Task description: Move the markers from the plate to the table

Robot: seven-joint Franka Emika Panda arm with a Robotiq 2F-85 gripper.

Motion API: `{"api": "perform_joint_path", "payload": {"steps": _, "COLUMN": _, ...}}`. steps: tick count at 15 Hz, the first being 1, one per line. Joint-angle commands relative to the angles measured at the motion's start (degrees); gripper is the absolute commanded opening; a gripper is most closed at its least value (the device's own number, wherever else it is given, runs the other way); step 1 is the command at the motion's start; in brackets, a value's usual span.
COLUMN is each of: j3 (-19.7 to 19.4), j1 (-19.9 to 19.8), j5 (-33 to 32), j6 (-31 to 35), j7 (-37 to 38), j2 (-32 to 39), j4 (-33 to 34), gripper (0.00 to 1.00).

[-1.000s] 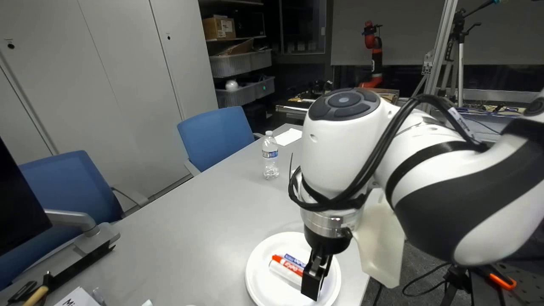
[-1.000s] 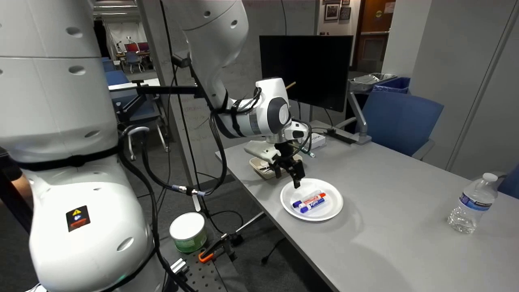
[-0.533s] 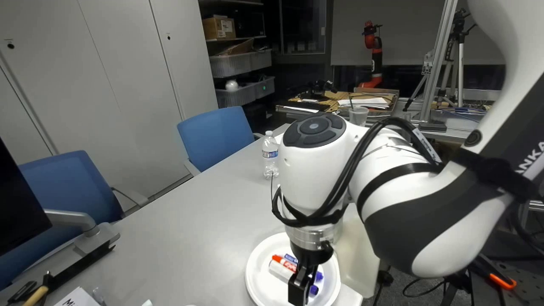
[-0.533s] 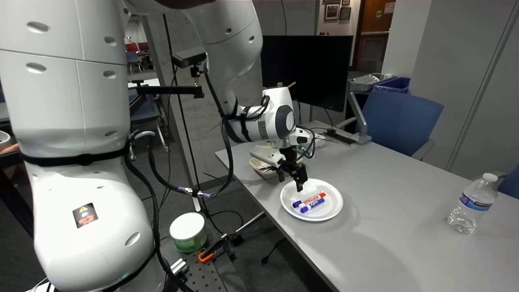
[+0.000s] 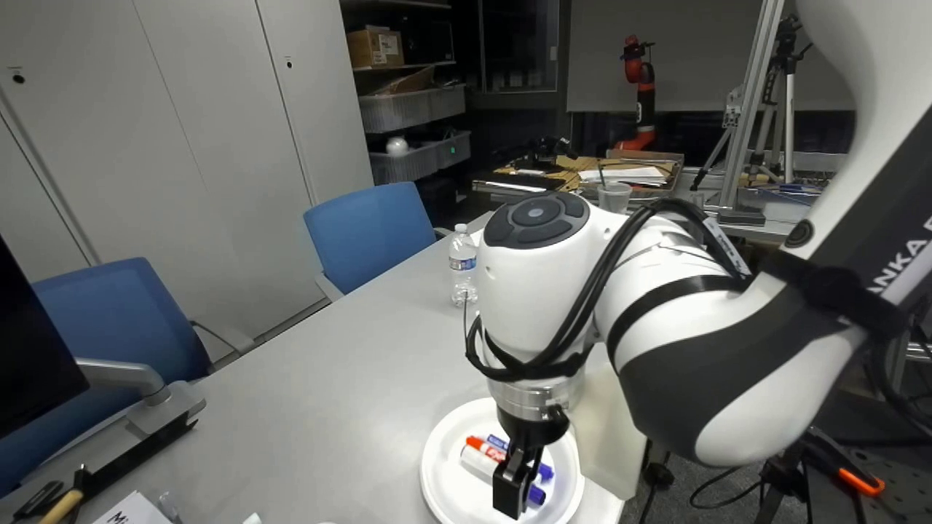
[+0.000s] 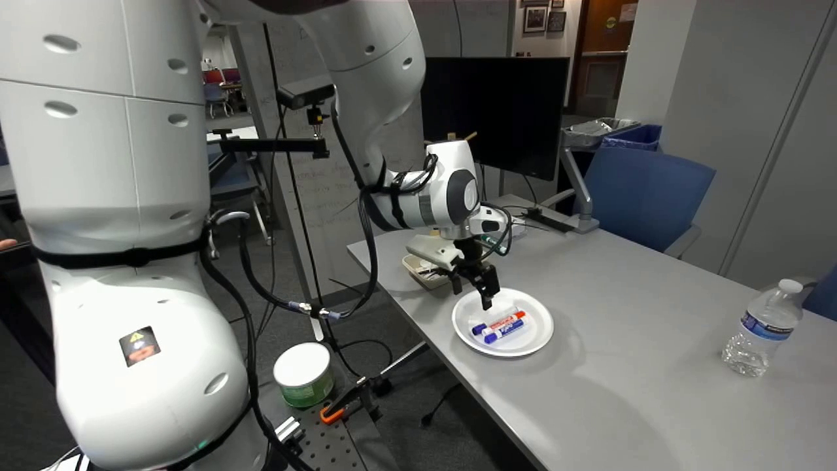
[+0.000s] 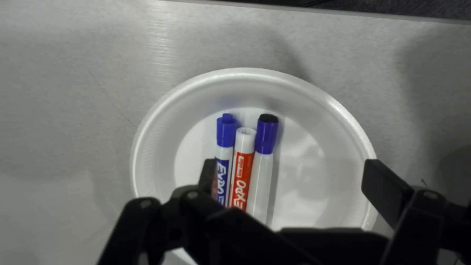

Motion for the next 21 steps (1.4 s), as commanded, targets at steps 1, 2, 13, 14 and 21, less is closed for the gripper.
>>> {"api": "perform_joint_path", "payload": {"steps": 1, "j3": -2.09, "j1": 0.09, "j5": 2.22, "j6": 1.32, "j7": -4.16, "j2": 1.61, "j4": 2.57, "gripper": 1.00}}
{"api": "perform_joint_path", "payload": {"steps": 2, "j3": -2.40, "j1": -0.12, "j5": 2.82, "j6": 1.41, "j7": -5.10, "j2": 2.01, "j4": 3.25, "gripper": 1.00}}
{"api": "perform_joint_path", "payload": {"steps": 13, "j3": -3.14, "j1": -0.36, "j5": 10.48, "j6": 2.75, "j7": -17.89, "j2": 12.56, "j4": 11.56, "gripper": 1.00}}
{"api": "perform_joint_path", "payload": {"steps": 14, "j3": -3.32, "j1": -0.37, "j5": 10.41, "j6": 2.75, "j7": -18.46, "j2": 13.12, "j4": 12.02, "gripper": 1.00}}
{"api": "perform_joint_path", "payload": {"steps": 21, "j3": -3.92, "j1": -0.77, "j5": 10.90, "j6": 2.66, "j7": -21.04, "j2": 16.66, "j4": 14.76, "gripper": 1.00}}
